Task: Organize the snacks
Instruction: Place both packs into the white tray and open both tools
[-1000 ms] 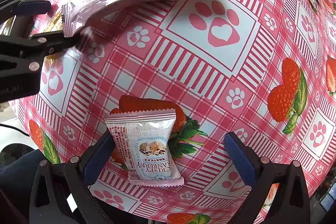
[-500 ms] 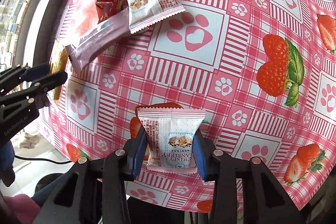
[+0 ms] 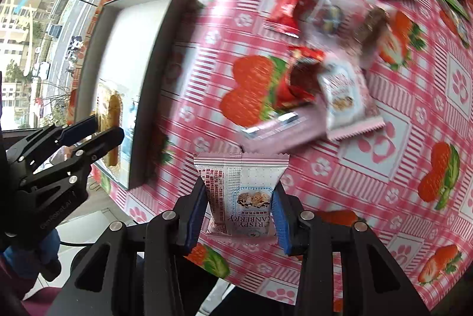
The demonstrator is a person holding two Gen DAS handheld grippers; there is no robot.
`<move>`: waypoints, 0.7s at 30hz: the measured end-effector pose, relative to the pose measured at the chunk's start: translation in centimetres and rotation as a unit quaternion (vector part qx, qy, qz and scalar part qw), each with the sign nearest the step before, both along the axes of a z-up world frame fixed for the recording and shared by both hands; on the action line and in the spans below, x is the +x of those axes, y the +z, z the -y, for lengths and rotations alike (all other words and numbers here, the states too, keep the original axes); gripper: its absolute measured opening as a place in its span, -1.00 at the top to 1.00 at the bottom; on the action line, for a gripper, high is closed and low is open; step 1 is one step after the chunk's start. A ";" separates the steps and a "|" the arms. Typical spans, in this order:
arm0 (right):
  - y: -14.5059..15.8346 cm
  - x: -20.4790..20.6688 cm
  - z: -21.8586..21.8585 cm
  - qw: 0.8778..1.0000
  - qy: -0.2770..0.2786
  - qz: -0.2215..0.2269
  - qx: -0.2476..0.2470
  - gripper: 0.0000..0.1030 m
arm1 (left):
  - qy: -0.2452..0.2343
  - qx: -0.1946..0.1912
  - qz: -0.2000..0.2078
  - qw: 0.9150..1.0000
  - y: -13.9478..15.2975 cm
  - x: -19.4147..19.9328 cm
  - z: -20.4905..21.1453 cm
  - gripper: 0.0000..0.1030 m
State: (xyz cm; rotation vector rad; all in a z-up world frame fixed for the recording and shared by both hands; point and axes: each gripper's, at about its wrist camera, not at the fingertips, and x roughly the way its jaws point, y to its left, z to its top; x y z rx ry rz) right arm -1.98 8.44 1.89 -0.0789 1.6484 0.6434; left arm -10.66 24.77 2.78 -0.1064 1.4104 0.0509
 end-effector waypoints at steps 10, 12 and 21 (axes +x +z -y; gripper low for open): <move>0.9 1.6 -10.7 0.999 0.039 -0.004 0.033 0.17 | 0.083 0.032 -0.011 0.996 -1.5 -1.8 -8.0 0.25; 0.7 1.8 -11.8 0.999 0.039 -0.008 0.033 0.17 | 0.083 0.037 -0.015 0.996 -1.9 -2.2 -8.7 0.25; -1.3 0.1 -12.0 1.000 0.027 -0.015 0.006 -0.86 | 0.046 0.066 -0.026 0.996 -3.0 -2.9 -7.9 -0.06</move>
